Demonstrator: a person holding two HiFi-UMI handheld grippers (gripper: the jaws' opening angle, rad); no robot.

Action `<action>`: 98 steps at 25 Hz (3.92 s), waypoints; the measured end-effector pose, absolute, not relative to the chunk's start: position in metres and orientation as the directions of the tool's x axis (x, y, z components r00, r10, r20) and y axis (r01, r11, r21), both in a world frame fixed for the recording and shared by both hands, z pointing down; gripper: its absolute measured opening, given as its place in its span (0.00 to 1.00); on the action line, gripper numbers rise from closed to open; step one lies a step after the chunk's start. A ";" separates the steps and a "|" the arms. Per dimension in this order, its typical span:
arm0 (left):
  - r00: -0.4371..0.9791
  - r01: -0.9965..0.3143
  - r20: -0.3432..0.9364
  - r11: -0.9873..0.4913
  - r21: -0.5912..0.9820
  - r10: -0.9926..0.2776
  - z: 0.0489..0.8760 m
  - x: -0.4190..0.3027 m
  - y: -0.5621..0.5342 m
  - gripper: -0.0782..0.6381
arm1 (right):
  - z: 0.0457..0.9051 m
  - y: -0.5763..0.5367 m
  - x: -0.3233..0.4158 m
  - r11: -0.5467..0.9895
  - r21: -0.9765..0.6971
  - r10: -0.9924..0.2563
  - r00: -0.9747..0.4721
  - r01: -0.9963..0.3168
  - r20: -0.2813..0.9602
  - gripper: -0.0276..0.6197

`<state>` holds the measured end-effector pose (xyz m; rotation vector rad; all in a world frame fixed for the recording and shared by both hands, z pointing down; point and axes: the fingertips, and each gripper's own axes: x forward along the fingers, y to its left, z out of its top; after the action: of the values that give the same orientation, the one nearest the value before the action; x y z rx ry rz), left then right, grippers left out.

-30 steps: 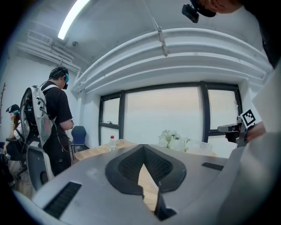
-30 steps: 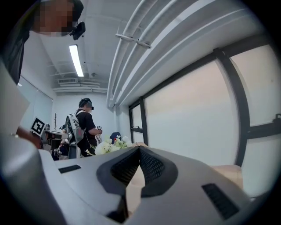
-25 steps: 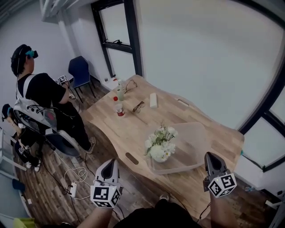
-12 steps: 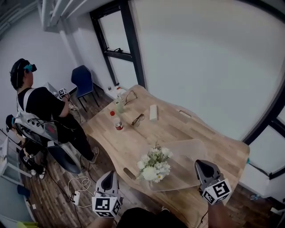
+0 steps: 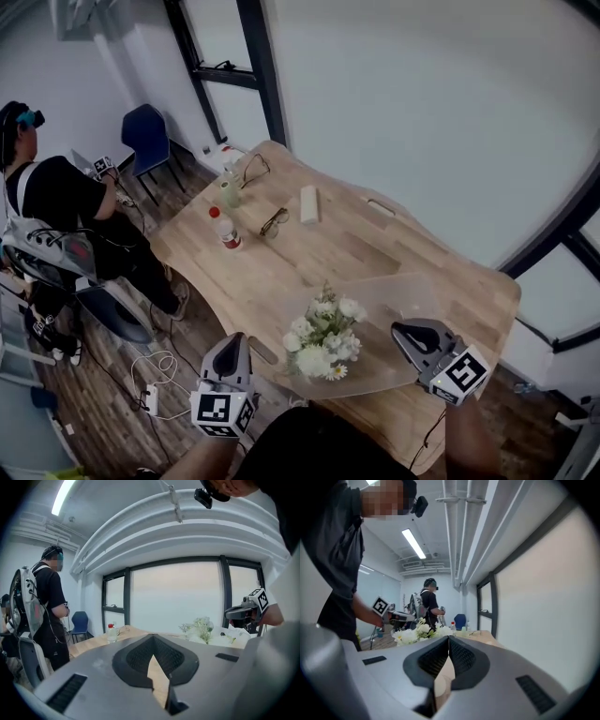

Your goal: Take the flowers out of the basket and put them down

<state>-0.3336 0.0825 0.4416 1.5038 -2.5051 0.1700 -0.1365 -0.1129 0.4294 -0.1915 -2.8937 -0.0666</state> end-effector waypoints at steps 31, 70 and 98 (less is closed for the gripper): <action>-0.388 -0.903 0.257 0.421 0.084 -0.885 0.484 -0.391 0.051 0.12 | 0.569 -0.044 -0.190 0.843 -0.044 0.458 -0.672 0.536 0.582 0.49; -0.435 -0.889 0.222 0.455 0.047 -0.873 0.467 -0.400 0.063 0.12 | 0.531 -0.026 -0.225 0.861 -0.098 0.488 -0.758 0.498 0.433 0.51; -0.296 -0.952 0.161 0.305 0.035 -0.941 0.434 -0.370 0.016 0.12 | 0.445 -0.086 -0.212 0.961 -0.042 0.274 -0.915 0.274 0.295 0.51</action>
<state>-0.3704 0.0163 0.4338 1.7644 -2.4122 0.1013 -0.2122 -0.0856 0.4446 -0.4021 -2.8101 -0.0008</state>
